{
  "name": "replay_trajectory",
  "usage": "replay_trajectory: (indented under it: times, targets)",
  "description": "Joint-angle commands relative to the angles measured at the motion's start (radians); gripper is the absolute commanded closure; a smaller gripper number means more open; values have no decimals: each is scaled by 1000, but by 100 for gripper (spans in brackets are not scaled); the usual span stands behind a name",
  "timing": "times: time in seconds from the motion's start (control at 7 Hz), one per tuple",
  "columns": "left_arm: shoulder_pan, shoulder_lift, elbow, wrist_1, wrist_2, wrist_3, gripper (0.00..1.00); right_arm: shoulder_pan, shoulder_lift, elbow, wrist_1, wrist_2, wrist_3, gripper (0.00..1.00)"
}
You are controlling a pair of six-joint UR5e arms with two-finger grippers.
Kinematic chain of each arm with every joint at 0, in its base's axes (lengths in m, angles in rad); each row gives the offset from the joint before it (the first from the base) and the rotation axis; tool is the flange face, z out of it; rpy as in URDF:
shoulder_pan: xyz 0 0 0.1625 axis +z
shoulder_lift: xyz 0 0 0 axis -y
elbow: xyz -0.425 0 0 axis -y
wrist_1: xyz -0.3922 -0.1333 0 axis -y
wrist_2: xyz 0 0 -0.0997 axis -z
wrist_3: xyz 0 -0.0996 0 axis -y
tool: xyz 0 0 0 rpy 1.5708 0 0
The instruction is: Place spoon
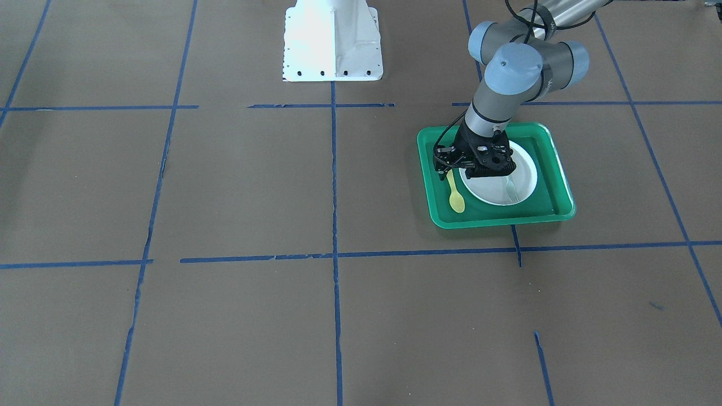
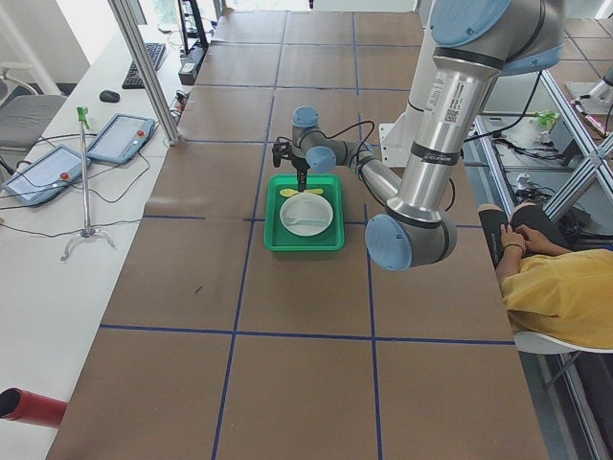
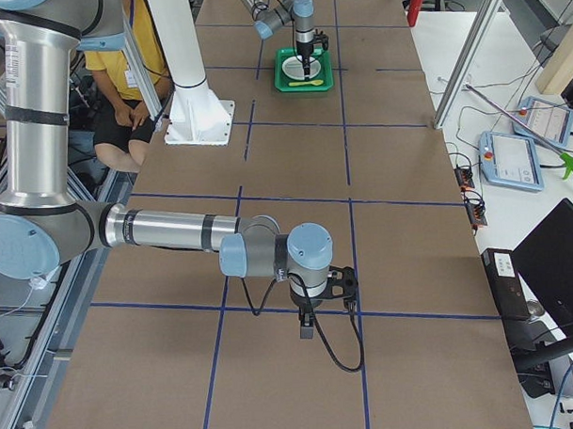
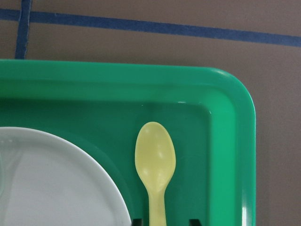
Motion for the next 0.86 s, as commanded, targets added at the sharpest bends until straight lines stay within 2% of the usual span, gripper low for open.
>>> replay_trajectory:
  times: [0.0, 0.14, 0.43, 0.71]
  targets:
    - [-63, 40, -56, 9, -9, 11, 0, 0, 0, 0, 0, 0, 0, 0]
    - [-121, 76, -74, 8, -76, 50, 0, 0, 0, 0, 0, 0, 0, 0]
    - [-323, 199, -70, 14, -148, 505, 0, 0, 0, 0, 0, 0, 0, 0]
    - [-543, 303, -25, 17, -245, 821, 0, 0, 0, 0, 2, 0, 0, 0]
